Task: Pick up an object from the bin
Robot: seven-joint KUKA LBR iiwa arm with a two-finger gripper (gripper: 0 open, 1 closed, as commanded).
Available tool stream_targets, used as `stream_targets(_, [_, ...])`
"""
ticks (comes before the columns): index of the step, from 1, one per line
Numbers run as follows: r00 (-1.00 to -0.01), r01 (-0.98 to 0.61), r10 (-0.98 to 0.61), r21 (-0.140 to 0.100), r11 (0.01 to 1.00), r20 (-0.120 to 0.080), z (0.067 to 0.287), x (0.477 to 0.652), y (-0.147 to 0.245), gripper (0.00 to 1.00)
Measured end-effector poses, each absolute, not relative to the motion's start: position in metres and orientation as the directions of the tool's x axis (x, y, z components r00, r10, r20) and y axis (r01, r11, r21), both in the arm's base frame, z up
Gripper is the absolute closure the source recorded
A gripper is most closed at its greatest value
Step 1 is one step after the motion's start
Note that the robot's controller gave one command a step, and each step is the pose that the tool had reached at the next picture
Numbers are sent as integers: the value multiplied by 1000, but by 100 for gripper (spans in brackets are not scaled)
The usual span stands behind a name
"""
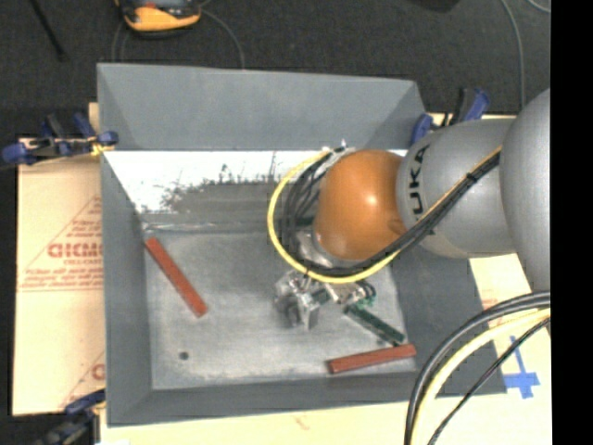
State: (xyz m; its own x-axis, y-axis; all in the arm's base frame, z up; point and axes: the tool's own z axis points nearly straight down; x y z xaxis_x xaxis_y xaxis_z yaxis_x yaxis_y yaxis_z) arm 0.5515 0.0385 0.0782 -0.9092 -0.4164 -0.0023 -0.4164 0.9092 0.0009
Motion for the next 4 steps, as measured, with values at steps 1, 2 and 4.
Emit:
stream_targets(1, [-910,-416,-416,1,910,-2,78,552,38,100])
stream_targets(2, [-840,-543,-543,5,840,5,97,537,25,100])
stream_targets(4, [-679,-734,-734,-3,679,-5,193,609,-41,0])
